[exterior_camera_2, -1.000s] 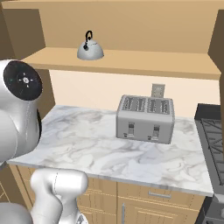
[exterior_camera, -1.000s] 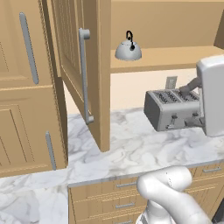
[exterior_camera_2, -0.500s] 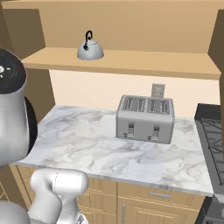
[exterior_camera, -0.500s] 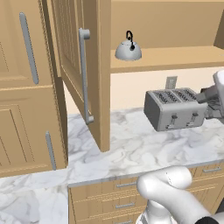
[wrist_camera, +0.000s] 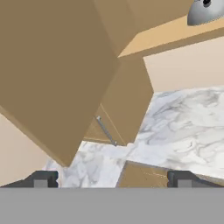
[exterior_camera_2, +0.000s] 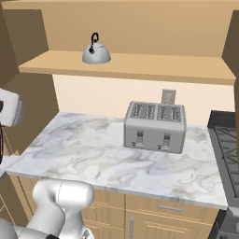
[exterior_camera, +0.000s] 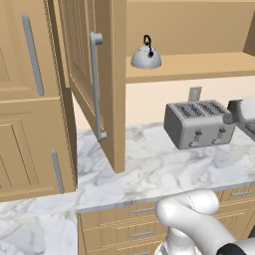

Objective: Open the cabinet, pick the kettle from the cabinet, and place it in the sink.

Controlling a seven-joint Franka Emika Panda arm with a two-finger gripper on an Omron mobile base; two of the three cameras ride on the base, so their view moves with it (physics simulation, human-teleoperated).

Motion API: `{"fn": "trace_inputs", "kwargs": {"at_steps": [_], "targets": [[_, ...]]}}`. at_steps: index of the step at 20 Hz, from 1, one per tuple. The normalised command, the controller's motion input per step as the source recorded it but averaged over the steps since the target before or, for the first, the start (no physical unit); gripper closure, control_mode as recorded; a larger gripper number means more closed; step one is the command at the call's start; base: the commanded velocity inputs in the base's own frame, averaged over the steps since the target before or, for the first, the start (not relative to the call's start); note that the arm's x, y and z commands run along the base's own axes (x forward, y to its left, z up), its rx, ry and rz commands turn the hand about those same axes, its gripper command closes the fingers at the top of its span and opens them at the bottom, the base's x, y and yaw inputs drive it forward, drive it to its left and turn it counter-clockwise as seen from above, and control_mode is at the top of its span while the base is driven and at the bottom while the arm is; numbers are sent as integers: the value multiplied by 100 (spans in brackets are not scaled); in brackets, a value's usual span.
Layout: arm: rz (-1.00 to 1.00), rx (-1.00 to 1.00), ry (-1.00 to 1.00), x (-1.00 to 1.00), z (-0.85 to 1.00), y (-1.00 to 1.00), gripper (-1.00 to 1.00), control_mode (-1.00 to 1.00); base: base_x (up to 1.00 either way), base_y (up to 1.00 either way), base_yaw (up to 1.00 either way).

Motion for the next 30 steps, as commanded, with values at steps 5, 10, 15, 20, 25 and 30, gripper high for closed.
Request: {"fn": "trace_inputs", "kwargs": {"at_steps": [5, 10, 15, 20, 25, 30], "targets": [[-6, -15, -18, 1, 2, -17, -100, -100, 0, 0, 0], [-10, -5, -1, 22, 1, -5, -100, -100, 0, 0, 0], [-15, 0, 2, 41, 0, -2, -100, -100, 0, 0, 0], [-12, -2, -1, 37, 0, -8, -100, -100, 0, 0, 0], [-4, -11, -7, 24, 0, -22, -100, -100, 0, 0, 0], [0, -8, -2, 46, 0, -11, -100, -100, 0, 0, 0]]}}
